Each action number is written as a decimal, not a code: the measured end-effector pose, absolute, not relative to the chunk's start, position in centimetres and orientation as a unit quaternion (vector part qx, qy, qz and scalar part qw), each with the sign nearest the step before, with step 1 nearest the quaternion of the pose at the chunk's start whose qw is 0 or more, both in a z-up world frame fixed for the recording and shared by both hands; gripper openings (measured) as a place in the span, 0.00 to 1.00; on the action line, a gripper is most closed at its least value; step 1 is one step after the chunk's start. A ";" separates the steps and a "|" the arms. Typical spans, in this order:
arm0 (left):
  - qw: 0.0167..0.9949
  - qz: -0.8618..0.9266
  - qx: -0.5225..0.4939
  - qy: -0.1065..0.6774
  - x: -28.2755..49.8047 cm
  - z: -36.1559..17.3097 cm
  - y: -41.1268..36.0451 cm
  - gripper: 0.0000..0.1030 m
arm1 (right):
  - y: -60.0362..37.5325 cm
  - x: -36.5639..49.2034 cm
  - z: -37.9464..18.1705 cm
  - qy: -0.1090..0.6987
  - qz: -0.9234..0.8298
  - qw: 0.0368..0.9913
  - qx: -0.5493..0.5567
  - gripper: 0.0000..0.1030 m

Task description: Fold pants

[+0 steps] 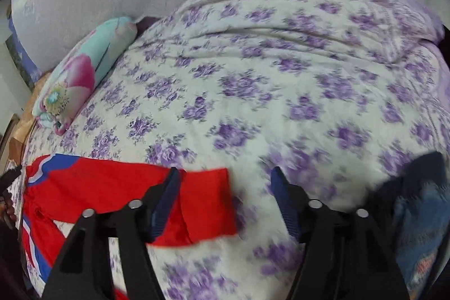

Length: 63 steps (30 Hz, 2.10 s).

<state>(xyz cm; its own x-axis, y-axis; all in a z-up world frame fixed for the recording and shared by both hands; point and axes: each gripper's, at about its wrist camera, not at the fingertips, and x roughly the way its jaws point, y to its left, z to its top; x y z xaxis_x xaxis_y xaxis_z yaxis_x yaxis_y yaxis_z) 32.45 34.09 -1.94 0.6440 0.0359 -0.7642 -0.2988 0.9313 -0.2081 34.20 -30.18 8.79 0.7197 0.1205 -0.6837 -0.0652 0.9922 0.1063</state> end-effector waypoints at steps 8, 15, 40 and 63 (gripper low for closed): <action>0.865 0.047 -0.089 0.491 35.8 -6.4 29.9 0.89 | -26.3 38.4 3.6 0.445 0.056 0.893 0.014 0.43; 0.883 0.008 -0.111 0.455 36.9 -4.0 28.1 0.18 | -26.4 35.4 6.6 0.369 0.067 0.927 0.001 0.10; 0.870 0.030 -0.188 0.454 28.1 1.3 30.4 0.80 | -30.2 23.8 9.4 0.264 0.032 0.961 0.082 0.79; 0.834 0.013 -0.307 0.458 20.7 -7.0 25.2 0.22 | -30.7 10.1 -2.7 0.331 0.071 0.915 0.220 0.63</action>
